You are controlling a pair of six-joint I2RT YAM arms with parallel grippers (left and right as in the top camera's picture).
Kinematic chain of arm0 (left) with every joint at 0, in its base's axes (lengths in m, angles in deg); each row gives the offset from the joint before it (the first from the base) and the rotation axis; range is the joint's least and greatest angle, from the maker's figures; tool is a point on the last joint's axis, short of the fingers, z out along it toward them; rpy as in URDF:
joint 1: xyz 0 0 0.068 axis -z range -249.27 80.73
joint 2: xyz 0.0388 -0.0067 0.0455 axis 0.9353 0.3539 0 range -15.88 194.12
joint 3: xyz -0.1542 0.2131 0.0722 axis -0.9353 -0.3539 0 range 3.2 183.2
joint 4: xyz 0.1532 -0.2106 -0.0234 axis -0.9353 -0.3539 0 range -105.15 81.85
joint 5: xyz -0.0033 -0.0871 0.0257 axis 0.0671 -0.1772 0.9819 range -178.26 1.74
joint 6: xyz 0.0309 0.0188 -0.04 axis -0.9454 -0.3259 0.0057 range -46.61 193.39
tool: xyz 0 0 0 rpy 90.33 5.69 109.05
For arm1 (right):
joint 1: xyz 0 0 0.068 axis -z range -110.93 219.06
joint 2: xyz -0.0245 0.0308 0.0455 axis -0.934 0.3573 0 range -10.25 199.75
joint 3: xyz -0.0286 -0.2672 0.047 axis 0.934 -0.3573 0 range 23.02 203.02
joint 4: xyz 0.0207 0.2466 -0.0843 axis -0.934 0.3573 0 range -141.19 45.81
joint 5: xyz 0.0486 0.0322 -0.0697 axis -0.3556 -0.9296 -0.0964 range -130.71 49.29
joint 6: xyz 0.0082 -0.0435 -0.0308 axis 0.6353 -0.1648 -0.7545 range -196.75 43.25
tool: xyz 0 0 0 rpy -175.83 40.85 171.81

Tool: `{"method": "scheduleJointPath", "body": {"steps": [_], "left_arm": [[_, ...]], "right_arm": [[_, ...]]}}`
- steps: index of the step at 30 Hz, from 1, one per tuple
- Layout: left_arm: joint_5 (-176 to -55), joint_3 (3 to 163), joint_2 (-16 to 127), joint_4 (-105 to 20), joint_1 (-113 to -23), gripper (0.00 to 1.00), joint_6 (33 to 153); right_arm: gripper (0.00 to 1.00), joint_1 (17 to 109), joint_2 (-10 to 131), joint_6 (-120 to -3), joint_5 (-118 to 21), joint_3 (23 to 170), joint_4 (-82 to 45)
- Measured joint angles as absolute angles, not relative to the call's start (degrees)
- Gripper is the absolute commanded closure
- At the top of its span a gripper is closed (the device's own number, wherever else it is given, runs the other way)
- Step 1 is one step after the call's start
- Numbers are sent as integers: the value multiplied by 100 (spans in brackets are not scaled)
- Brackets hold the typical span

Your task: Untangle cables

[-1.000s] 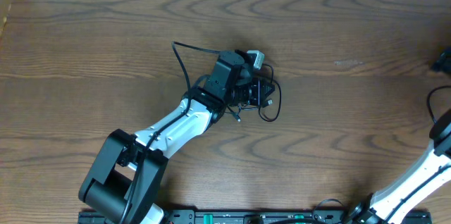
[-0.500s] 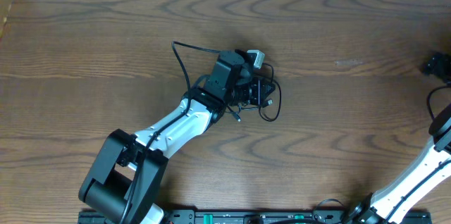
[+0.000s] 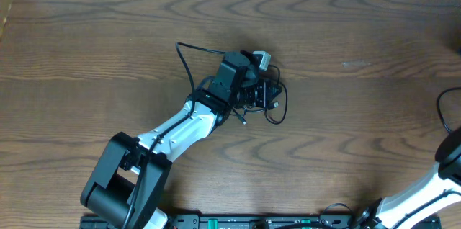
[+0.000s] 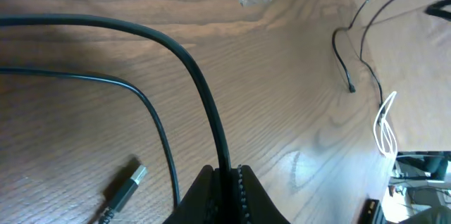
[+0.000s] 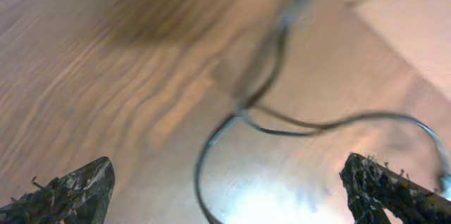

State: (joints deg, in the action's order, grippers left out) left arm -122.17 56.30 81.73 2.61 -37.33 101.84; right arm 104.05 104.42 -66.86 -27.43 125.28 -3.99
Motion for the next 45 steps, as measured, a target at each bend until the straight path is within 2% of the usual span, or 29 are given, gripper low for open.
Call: {"method": "scheduleJointPath", "body": {"steps": [15, 21, 29, 45], "left_arm": [[-12287, 5630, 8173, 259, -3733, 92, 10184], [-12316, 5630, 8173, 259, -3733, 92, 10184], [-12397, 5630, 8173, 346, -3733, 92, 10179], [-12399, 5630, 8173, 410, -3733, 92, 10164]], "right_arm": [[1, 10407, 10062, -5921, -2488, 12526, -104], [1, 10407, 9598, -5831, -2284, 12528, -511], [1, 10407, 9642, -6113, -2306, 12528, -1243], [1, 10407, 11185, -6664, -3681, 12526, -1444]]}}
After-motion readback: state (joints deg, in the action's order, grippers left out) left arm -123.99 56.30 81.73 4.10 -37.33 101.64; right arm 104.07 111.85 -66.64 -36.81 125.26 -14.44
